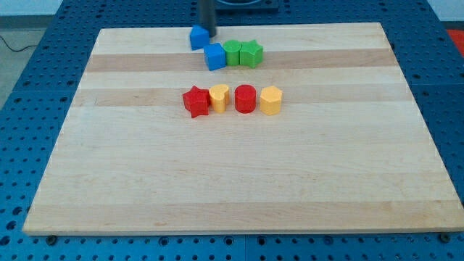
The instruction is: Push the blue triangle towards the top left of the board
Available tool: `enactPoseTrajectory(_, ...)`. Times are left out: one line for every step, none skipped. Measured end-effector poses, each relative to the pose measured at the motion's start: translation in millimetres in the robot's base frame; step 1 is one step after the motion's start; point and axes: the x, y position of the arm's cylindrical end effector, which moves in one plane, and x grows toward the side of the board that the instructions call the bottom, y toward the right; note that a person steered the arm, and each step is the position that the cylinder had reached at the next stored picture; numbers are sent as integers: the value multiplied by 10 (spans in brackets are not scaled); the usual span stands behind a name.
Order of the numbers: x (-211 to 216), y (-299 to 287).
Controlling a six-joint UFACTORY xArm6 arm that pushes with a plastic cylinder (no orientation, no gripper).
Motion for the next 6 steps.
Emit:
enactPoseTrajectory(34, -350)
enactPoseTrajectory(-18, -71)
enactPoseTrajectory(21, 318)
enactPoseTrajectory(195, 258)
enactPoseTrajectory(274, -118)
enactPoseTrajectory(274, -571)
